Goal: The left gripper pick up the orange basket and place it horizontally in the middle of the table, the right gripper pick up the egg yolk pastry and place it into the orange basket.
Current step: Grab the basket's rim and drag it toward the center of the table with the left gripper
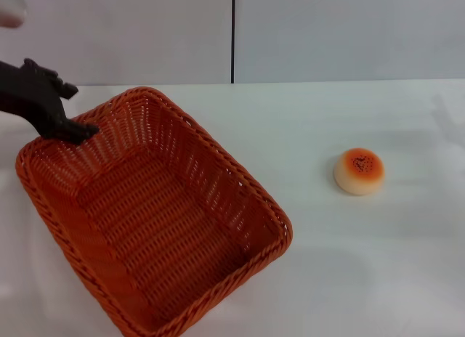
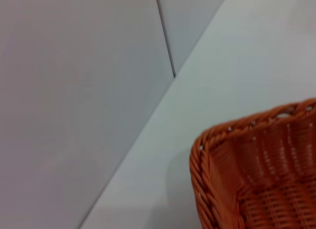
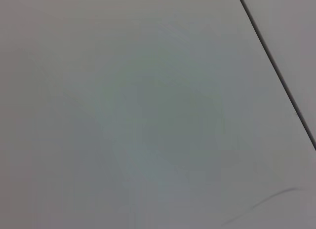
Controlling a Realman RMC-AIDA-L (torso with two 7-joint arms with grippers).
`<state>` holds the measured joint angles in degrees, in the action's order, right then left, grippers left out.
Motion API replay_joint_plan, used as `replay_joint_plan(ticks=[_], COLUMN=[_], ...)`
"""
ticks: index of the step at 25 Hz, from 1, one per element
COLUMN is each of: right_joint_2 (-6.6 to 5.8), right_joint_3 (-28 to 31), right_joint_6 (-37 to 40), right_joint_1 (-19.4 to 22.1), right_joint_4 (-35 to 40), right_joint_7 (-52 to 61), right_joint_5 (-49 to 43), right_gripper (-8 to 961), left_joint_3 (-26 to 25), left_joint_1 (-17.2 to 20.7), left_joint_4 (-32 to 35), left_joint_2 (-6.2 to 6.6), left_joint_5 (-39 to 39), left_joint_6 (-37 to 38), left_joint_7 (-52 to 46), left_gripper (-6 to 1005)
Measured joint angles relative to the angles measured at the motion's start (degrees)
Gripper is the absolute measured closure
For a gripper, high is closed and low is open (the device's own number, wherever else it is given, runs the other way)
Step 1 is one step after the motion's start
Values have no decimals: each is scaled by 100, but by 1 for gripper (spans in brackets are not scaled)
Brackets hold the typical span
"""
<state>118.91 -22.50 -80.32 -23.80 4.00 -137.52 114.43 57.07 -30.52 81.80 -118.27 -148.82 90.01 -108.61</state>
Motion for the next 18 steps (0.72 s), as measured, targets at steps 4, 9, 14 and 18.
replay_joint_plan(ticks=[4, 9, 14, 18], right_joint_2=[-4, -9, -7, -2], right_joint_3=[0, 0, 0, 0], right_joint_6=[8, 66, 201, 216], right_joint_1=[-25, -42, -22, -5], right_joint_4=[12, 13, 13, 13], right_joint_7=[20, 24, 0, -2], right_joint_5=[0, 0, 0, 0], right_gripper=[258, 258, 259, 260], left_joint_3=[67, 162, 574, 829], left_joint_1=[16, 18, -32, -48], left_joint_4=[-103, -207, -599, -756], left_joint_2=[-2, -12, -22, -22], left_joint_5=[-76, -324, -426, -516], left_joint_6=[-71, -226, -586, -738], left_joint_7=[-1, -11, -103, -172], left_gripper=[272, 272, 272, 273])
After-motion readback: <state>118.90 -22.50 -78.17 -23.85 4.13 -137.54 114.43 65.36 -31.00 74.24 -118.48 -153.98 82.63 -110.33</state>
